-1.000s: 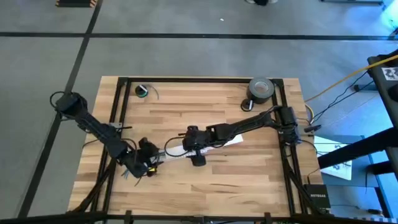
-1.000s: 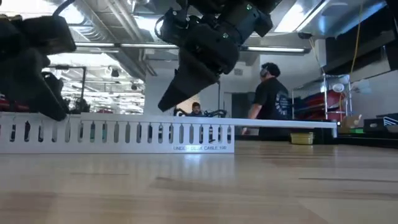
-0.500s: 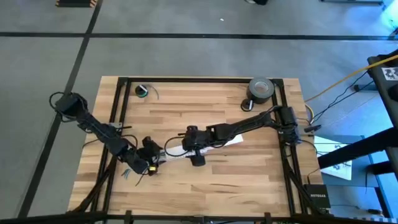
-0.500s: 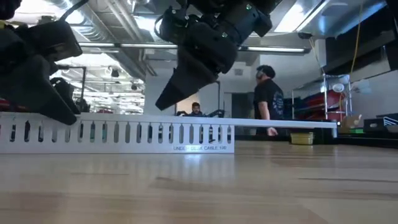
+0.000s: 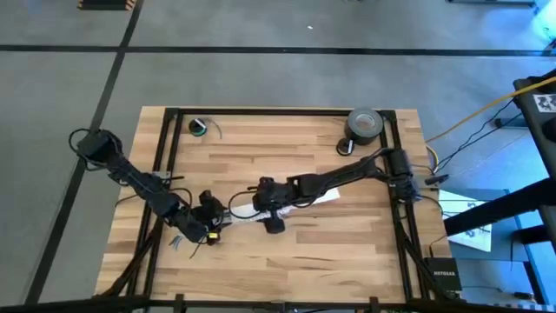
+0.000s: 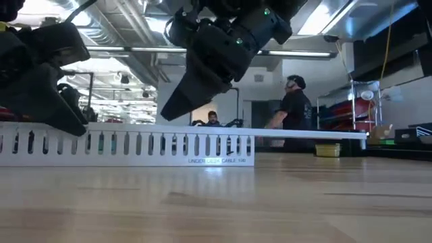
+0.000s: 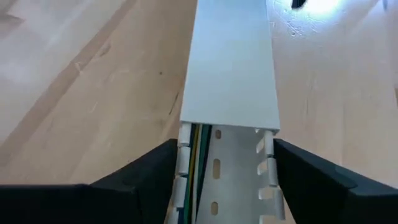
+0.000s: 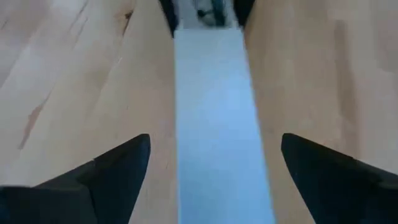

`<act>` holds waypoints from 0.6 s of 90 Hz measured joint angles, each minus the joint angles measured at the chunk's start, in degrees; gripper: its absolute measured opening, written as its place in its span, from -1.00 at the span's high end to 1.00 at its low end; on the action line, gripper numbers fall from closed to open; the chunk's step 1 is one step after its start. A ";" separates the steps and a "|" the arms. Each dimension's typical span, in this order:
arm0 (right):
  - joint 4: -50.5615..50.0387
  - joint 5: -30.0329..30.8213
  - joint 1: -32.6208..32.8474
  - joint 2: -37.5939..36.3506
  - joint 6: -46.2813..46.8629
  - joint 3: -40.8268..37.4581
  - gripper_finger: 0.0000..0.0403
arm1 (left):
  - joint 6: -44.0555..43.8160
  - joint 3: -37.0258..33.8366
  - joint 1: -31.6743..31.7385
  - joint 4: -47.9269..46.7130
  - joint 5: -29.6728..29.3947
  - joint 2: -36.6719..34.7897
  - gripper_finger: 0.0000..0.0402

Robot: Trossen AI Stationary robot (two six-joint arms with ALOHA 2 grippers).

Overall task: Ziptie cables
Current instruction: Close the white cable duct

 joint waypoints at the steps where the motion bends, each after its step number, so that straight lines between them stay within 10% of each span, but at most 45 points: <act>1: 0.43 -0.06 0.00 0.18 0.01 0.01 -0.74 | 0.00 0.00 0.00 0.00 0.00 0.00 -0.18; 54: 3.38 0.35 -0.11 2.80 0.02 0.02 -0.73 | 1.68 0.00 0.15 0.72 0.07 0.04 -0.18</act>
